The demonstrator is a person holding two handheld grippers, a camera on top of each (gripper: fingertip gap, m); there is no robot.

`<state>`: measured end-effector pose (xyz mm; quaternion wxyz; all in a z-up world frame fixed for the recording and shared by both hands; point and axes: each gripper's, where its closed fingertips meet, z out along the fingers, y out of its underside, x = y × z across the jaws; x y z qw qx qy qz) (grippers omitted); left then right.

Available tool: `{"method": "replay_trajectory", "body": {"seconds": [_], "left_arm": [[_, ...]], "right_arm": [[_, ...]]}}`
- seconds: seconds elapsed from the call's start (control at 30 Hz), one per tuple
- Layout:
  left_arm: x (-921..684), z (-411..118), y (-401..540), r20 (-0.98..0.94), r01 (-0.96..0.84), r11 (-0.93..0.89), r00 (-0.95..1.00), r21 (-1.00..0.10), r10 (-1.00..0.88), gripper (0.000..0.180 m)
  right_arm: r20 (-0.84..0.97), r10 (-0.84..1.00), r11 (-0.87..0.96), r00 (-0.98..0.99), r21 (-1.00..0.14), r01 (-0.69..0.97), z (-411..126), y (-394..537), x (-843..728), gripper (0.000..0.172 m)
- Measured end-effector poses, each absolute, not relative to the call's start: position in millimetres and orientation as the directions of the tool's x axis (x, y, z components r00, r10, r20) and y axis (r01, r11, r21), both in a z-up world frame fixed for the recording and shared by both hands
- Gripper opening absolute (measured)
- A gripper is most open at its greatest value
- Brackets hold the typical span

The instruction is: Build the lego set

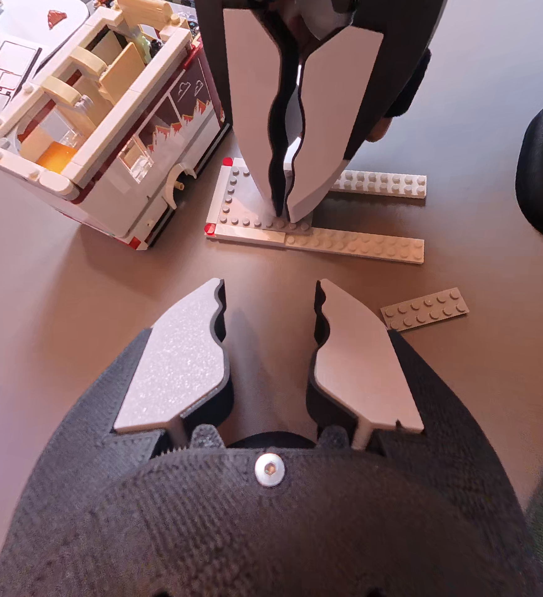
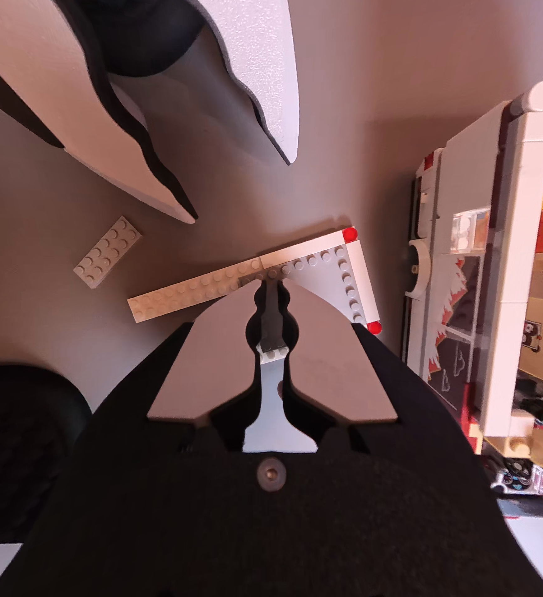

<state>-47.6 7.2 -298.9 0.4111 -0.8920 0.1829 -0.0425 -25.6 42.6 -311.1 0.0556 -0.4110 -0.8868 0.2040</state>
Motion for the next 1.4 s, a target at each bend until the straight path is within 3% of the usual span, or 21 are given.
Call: {"method": "replay_trajectory", "body": {"seconds": [0.3,0.4,0.5,0.9,1.17,1.23,1.4], "left_arm": [[-47.4,-298.7,7.0,-0.065,-0.285,-0.594,0.929,-0.753,-0.364,0.053],[-47.5,-298.3,6.8,-0.051,-0.274,-0.594,0.93,-0.757,-0.364,0.053],[-47.3,-298.3,6.9,-0.047,-0.272,-0.595,0.929,-0.756,-0.366,0.053],[-44.5,-297.6,11.9,-0.07,-0.31,-0.591,0.917,-0.744,-0.392,0.055],[-50.3,-304.0,21.3,-0.038,-0.362,-0.613,0.879,-0.702,-0.475,0.066],[-48.1,-304.6,24.7,-0.01,-0.374,-0.614,0.859,-0.695,-0.512,0.066],[-47.4,-308.4,30.9,0.034,-0.414,-0.616,0.812,-0.671,-0.583,0.067]], "right_arm": [[-0.042,0.746,0.579,-0.664,-0.452,0.679,-311.4,38.8,-30.7,0.0],[-0.051,0.768,0.525,-0.639,-0.522,0.672,-308.7,36.8,-32.5,0.016],[-0.04,0.785,0.48,-0.618,-0.59,0.649,-296.7,36.7,-29.0,0.02],[-0.027,0.843,0.428,-0.537,-0.572,0.7,-304.3,51.2,-4.5,0.019],[-0.055,0.921,0.288,-0.386,-0.57,0.77,-311.4,57.4,1.3,0.066],[-0.034,0.94,0.264,-0.339,-0.556,0.788,-317.0,59.0,0.1,0.066],[-0.009,0.945,0.272,-0.326,-0.528,0.804,-317.8,56.9,2.1,0.046]]}}
